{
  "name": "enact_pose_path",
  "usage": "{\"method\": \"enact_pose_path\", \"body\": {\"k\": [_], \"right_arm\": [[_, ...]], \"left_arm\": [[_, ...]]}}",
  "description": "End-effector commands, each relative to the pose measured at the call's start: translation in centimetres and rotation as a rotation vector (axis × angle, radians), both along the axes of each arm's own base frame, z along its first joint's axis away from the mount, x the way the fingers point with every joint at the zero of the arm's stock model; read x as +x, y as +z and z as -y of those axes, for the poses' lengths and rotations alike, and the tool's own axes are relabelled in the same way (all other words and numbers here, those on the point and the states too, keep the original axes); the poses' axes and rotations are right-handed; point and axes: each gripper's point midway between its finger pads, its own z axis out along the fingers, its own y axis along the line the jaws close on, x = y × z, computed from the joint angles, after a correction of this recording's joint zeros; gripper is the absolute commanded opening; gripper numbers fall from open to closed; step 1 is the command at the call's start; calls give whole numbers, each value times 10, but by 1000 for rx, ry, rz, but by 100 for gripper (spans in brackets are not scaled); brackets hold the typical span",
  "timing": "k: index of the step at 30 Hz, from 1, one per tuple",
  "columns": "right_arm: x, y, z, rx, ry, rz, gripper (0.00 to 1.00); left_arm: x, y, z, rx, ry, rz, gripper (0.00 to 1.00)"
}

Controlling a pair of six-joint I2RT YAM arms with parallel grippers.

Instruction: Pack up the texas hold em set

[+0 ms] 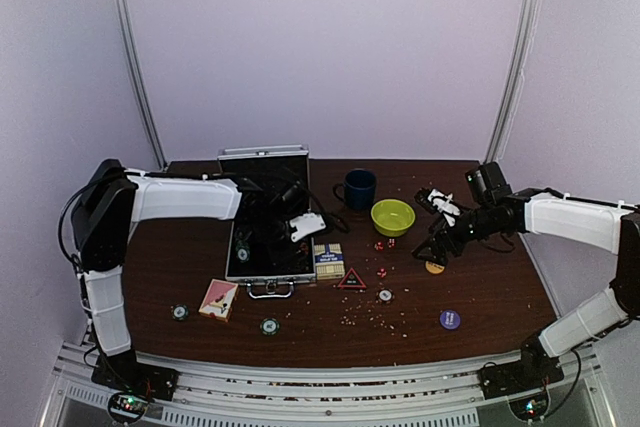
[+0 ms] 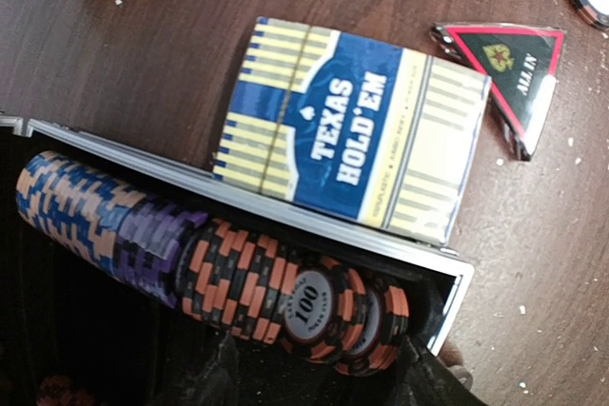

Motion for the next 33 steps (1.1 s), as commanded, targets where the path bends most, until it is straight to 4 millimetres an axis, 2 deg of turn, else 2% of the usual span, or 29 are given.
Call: {"method": "enact_pose_path", "body": {"k": [1,10,16,25,28,30,33], "right_arm": [[2,5,0,21,-9,14,98],[2,2,0,17,-8,10,97],[3,0,1,12,-12,9,97],[4,-2,1,10,-12,4,97],[3,-2,0,12,-10,0,97],[1,-2,0,15,-2,-4,97],[-15,3,-8,51,86,-25,97]], "left_arm": [[17,2,-1,31,42,55,57],[35,-1,-1,65,85,101,57],[51,5,-3,86,138,166,58],[50,10,-7,86,155,178,61],[46,21,-9,68,166,173,63],[37,33,-13,61,185,132,65],[20,53,-30,49,266,93,68]]}}
